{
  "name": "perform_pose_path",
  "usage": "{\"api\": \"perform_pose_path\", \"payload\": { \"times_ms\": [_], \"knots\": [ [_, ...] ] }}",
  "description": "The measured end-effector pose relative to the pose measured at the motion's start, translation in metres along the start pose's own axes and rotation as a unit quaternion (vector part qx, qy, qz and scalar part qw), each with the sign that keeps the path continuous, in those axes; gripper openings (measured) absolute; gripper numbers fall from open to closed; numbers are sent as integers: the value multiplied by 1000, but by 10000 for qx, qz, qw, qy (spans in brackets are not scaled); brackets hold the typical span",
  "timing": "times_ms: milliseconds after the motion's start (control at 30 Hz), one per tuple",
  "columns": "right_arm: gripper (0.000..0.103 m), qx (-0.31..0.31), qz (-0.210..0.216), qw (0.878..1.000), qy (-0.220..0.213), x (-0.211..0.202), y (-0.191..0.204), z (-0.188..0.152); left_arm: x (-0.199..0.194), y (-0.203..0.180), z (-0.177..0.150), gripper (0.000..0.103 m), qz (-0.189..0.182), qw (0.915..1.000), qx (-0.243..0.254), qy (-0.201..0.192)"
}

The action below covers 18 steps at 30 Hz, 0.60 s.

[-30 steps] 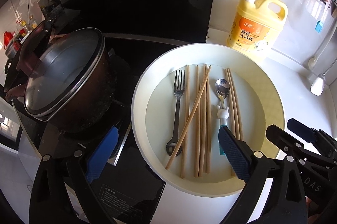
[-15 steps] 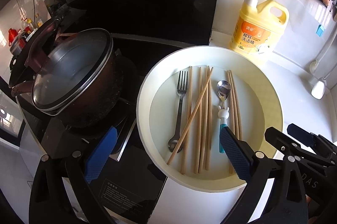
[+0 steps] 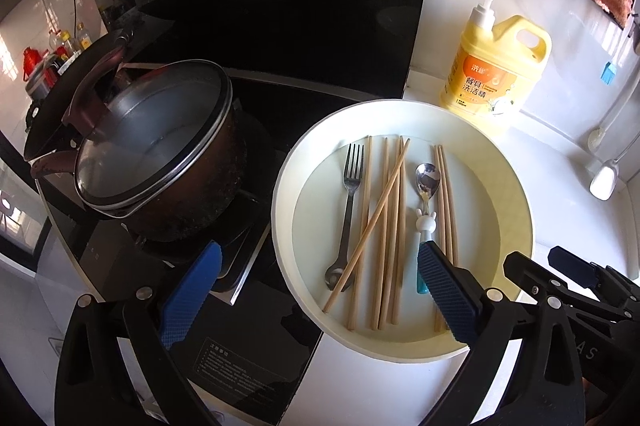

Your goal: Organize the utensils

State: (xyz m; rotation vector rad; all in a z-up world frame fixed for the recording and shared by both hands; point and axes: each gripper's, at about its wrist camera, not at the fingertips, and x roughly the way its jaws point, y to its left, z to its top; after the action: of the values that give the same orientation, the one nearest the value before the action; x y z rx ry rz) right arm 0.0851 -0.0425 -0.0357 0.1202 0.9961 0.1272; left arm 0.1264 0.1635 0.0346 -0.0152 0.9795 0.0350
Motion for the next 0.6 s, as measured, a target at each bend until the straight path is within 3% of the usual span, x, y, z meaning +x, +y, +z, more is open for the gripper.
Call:
{"api": "perform_pose_path", "payload": {
  "times_ms": [600],
  "knots": [
    [68,-99,-292,9994,-144,-11,5,2,-1,6,0,97,189,9997,-160,77]
  ]
}}
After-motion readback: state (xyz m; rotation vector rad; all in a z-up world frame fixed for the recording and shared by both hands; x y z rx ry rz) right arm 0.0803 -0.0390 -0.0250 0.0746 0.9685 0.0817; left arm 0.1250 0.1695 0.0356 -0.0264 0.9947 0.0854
